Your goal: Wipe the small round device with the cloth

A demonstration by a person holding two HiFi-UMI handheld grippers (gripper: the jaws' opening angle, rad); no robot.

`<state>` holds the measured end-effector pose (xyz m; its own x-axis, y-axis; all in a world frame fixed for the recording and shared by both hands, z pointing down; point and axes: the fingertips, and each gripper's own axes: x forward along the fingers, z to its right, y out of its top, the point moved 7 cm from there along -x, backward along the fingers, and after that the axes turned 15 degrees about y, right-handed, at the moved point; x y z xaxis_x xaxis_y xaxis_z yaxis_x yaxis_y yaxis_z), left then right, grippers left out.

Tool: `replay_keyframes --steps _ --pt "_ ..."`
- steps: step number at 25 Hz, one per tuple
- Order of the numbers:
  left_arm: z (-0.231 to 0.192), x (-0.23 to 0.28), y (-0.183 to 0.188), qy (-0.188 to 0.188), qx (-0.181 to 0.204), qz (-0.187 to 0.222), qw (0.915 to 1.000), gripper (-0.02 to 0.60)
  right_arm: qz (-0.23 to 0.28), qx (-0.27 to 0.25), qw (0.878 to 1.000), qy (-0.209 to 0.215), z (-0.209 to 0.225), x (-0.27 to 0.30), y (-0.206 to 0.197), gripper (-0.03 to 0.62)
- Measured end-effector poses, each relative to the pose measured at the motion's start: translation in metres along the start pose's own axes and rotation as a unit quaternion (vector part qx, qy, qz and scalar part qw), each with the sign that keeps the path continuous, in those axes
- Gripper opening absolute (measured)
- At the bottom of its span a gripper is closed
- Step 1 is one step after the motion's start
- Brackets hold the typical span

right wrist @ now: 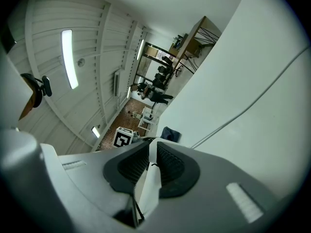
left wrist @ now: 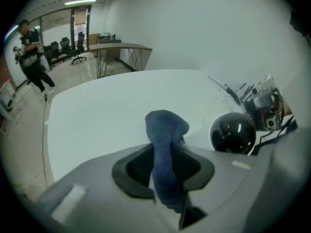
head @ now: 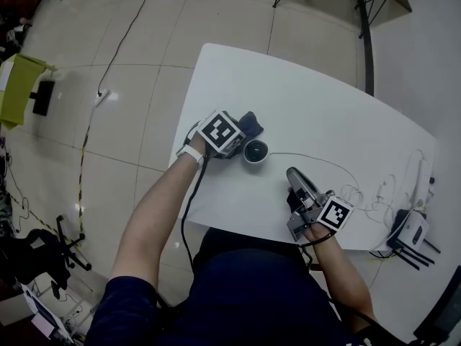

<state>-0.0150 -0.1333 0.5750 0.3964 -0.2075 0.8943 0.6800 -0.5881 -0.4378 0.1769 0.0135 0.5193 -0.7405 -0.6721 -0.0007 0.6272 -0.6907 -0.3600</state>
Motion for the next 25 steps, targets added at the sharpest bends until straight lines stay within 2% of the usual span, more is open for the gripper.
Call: replay_keyframes --steps 2,5,6,7,8,10,13,15,16,17,19,20,21,22,23,25 --pt "0.001 -0.004 -0.006 0.013 -0.011 0.002 0.9999 0.098 -0.003 0.000 1.000 0.006 -0.003 0.000 -0.004 0.055" --pt "0.001 -0.009 -0.020 0.042 -0.006 -0.011 0.9990 0.098 -0.008 0.000 1.000 0.013 -0.006 -0.002 -0.010 0.055" --pt "0.003 -0.011 -0.026 0.047 -0.017 -0.013 0.9987 0.098 -0.009 0.001 1.000 0.015 -0.008 -0.002 -0.012 0.054" --pt "0.006 -0.012 -0.032 0.042 -0.046 -0.015 0.9980 0.098 -0.010 0.001 1.000 0.016 -0.010 -0.002 -0.014 0.054" --pt "0.010 -0.015 -0.039 0.031 -0.091 -0.016 0.9952 0.098 -0.011 0.001 1.000 0.017 -0.012 -0.002 -0.016 0.054" --pt "0.018 -0.020 -0.052 0.015 -0.198 -0.005 0.9802 0.098 -0.014 0.000 1.000 0.019 -0.015 -0.002 -0.018 0.054" --pt "0.033 -0.026 -0.068 -0.001 -0.326 0.019 0.9453 0.098 -0.019 -0.006 1.000 0.021 -0.017 -0.004 -0.018 0.052" --pt "0.045 -0.029 -0.081 -0.008 -0.400 0.037 0.9158 0.098 -0.019 -0.009 1.000 0.022 -0.017 -0.004 -0.017 0.051" --pt "0.052 -0.029 -0.087 -0.014 -0.442 0.049 0.8954 0.098 -0.018 -0.010 1.000 0.022 -0.016 -0.004 -0.016 0.049" --pt "0.059 -0.030 -0.093 -0.021 -0.488 0.062 0.8704 0.098 -0.017 -0.012 1.000 0.021 -0.015 -0.005 -0.015 0.049" --pt "0.074 -0.029 -0.103 -0.034 -0.573 0.091 0.8138 0.098 -0.016 -0.013 1.000 0.021 -0.014 -0.005 -0.014 0.049" --pt "0.082 -0.028 -0.107 -0.036 -0.605 0.103 0.7888 0.098 -0.016 -0.012 1.000 0.021 -0.013 -0.005 -0.013 0.048" --pt "0.090 -0.027 -0.110 -0.037 -0.626 0.112 0.7706 0.098 -0.017 -0.011 1.000 0.021 -0.012 -0.005 -0.014 0.048" --pt "0.099 -0.026 -0.111 -0.037 -0.638 0.117 0.7602 0.099 -0.019 -0.010 1.000 0.021 -0.011 -0.004 -0.014 0.048" --pt "0.107 -0.025 -0.111 -0.037 -0.643 0.120 0.7556 0.099 -0.022 -0.009 1.000 0.021 -0.009 -0.004 -0.015 0.048" --pt "0.123 -0.022 -0.106 -0.041 -0.644 0.121 0.7542 0.099 -0.029 -0.007 0.999 0.018 -0.006 -0.003 -0.018 0.048"
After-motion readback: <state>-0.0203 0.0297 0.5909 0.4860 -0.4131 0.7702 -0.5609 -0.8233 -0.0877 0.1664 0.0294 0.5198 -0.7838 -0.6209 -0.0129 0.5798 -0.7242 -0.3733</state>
